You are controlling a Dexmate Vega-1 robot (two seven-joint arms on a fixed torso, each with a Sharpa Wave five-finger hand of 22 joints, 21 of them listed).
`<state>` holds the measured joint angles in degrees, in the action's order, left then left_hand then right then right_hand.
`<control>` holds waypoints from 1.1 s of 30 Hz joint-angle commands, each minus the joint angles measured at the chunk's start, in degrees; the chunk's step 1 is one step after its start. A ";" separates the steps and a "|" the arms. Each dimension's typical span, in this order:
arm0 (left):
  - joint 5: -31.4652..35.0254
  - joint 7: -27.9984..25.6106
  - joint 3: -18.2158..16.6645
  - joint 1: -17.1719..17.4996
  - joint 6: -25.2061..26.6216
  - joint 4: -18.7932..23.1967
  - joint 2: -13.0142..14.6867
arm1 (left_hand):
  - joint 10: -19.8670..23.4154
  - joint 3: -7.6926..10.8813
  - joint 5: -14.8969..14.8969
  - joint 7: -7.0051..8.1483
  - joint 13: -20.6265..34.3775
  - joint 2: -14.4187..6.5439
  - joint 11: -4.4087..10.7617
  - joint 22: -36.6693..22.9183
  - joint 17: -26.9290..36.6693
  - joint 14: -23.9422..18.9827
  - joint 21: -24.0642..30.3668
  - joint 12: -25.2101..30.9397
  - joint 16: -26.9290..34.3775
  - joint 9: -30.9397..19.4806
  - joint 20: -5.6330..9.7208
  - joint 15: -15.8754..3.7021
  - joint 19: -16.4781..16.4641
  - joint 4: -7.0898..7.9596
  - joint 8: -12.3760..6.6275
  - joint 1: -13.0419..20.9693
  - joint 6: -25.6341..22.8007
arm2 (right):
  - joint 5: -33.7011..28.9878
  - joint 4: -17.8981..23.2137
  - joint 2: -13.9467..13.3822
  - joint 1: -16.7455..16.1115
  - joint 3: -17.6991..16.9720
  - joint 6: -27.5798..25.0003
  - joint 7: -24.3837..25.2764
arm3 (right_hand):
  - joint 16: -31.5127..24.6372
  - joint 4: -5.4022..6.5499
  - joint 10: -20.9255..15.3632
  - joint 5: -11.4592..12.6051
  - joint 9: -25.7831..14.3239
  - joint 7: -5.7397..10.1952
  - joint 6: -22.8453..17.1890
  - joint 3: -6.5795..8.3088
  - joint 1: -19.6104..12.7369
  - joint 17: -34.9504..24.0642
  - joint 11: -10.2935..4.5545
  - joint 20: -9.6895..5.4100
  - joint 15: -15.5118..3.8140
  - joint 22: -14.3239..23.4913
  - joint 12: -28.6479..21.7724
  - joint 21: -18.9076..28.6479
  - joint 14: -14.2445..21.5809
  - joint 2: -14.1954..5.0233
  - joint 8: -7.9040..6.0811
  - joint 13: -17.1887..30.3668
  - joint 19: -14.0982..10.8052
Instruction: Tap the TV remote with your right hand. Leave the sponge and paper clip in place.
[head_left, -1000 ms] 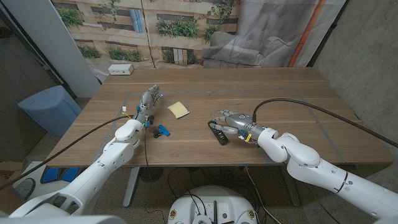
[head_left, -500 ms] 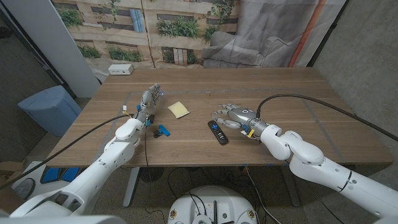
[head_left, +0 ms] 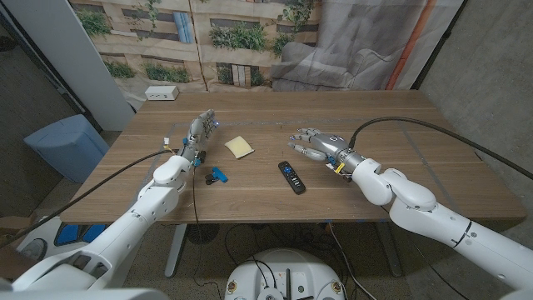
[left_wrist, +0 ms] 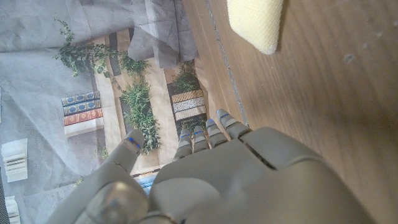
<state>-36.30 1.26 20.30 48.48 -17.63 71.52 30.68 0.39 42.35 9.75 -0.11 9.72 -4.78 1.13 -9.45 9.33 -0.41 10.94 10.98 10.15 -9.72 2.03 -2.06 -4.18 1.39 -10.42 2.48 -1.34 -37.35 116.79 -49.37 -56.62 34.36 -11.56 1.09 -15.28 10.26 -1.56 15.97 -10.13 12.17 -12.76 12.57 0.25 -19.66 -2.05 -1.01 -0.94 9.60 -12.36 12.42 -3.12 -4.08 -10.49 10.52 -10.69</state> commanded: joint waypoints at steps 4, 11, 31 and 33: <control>0.34 -1.16 -0.12 -0.44 1.29 1.19 0.45 | 0.40 0.49 0.10 0.03 0.33 -4.45 0.36 -0.27 0.19 -0.21 -0.05 -0.06 -0.13 -0.29 3.53 -0.15 -0.29 -0.12 -0.03 -0.15 -0.53 | 5.82 -3.14 0.60 1.56 -2.48 1.30 3.65 | -0.07 -0.50 -0.06 -0.04 -0.02 0.06 1.86 0.43 -0.76 0.13 -0.51 -0.45 -0.68 -0.01 0.28 -0.02 0.38 -5.04 0.49 0.17 -0.68; 0.19 -1.78 -0.35 -0.31 1.41 1.62 0.33 | 0.48 0.47 0.07 0.05 0.33 -4.42 0.45 -0.27 0.20 -0.23 -0.06 -0.04 -0.12 -0.29 3.55 -0.18 -0.28 -0.20 -0.01 -0.12 -0.50 | 10.28 -5.12 2.18 1.56 -4.29 1.32 6.82 | -0.19 -0.90 -1.18 -0.04 0.01 0.07 3.73 1.00 -1.25 0.69 -0.28 -0.70 -0.90 -0.05 0.31 -0.02 2.18 -4.86 0.52 0.14 -2.28; -0.30 -0.39 -0.95 -0.39 0.16 0.28 0.73 | 0.51 0.39 0.03 0.11 0.33 -4.29 0.42 -0.27 0.22 -0.25 -0.08 -0.06 -0.10 -0.29 3.45 -0.33 -0.21 -0.40 -0.02 -0.09 -0.62 | 23.48 -10.44 4.62 3.84 -6.68 1.62 9.05 | 0.41 -1.08 -3.16 0.03 0.07 -0.24 7.09 1.98 -1.51 1.66 -0.63 -1.35 -1.68 -0.07 0.35 -0.38 3.19 -4.74 0.58 0.07 -4.04; -0.17 -0.09 -0.80 -0.51 0.21 0.09 0.84 | 0.59 0.39 0.04 0.11 0.33 -4.31 0.40 -0.27 0.21 -0.27 -0.08 -0.03 -0.10 -0.29 3.47 -0.33 -0.20 -0.45 -0.02 -0.06 -0.62 | 25.03 -10.94 4.89 3.71 -7.17 1.72 9.65 | 0.35 -1.06 -3.42 0.04 0.07 -0.27 7.17 2.02 -1.46 1.73 -0.57 -1.35 -1.68 -0.06 0.33 -0.34 3.54 -4.72 0.51 0.06 -4.38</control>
<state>-36.11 0.21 19.75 47.90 -16.61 72.24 31.21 0.69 42.57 9.75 -0.10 9.72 -4.78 1.44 -9.45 9.49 -0.41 10.94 10.98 10.15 -9.72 2.03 -2.06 -4.18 1.17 -10.42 2.48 -1.34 -19.87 108.49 -45.86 -53.22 29.17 -9.93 8.96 -15.01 9.24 -4.33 15.96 -9.85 11.86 -5.90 14.23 -1.09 -17.83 -2.76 -2.34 -1.80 9.33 -11.86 12.02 -0.31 -3.94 -9.74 10.38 -14.09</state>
